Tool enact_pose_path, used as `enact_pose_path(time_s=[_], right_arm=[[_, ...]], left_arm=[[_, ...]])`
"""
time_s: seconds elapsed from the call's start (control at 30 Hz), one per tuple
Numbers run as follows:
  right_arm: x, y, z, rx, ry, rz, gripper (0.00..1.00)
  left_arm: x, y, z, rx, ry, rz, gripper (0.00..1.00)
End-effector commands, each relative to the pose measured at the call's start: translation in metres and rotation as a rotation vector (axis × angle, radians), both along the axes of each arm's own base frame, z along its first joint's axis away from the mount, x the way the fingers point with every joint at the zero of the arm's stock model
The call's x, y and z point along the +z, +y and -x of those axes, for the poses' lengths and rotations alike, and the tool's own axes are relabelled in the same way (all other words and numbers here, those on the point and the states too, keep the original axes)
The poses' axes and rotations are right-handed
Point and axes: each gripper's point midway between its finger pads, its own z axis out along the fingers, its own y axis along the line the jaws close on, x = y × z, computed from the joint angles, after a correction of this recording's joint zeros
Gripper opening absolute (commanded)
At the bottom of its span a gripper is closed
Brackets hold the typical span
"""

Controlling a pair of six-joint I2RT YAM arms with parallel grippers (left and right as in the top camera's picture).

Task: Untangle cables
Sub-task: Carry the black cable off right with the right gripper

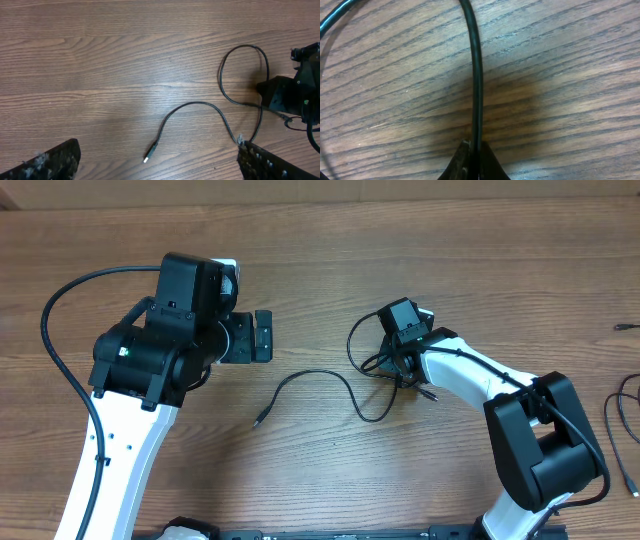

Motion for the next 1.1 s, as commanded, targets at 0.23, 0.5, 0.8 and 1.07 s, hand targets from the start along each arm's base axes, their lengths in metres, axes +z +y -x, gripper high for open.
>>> enact_pose_path(time_s=[0.23,0.5,0.8,1.07], right_arm=[[0.034,-0.011,-0.029,0.06,-0.024,0.038,0.04],[0.189,-0.075,-0.105,-0.061,-0.23,0.114,0.04],[0.424,-0.199,-0.139,-0.283,-0.779,0.168,0.04],[0.465,-0.305,-0.115,-0.492,-0.895,0.252,0.04]], left_arm=[[0.005,-0.001,-0.003,-0.019,-0.014,0.002,1.0],[0.005,-0.001,-0.003,-0.019,-0.014,0.001,1.0],[0.005,-0.002,-0.003,-0.019,-0.014,0.002,1.0],[0.005,-0.001,-0.003,-0.019,-0.014,0.002,1.0]])
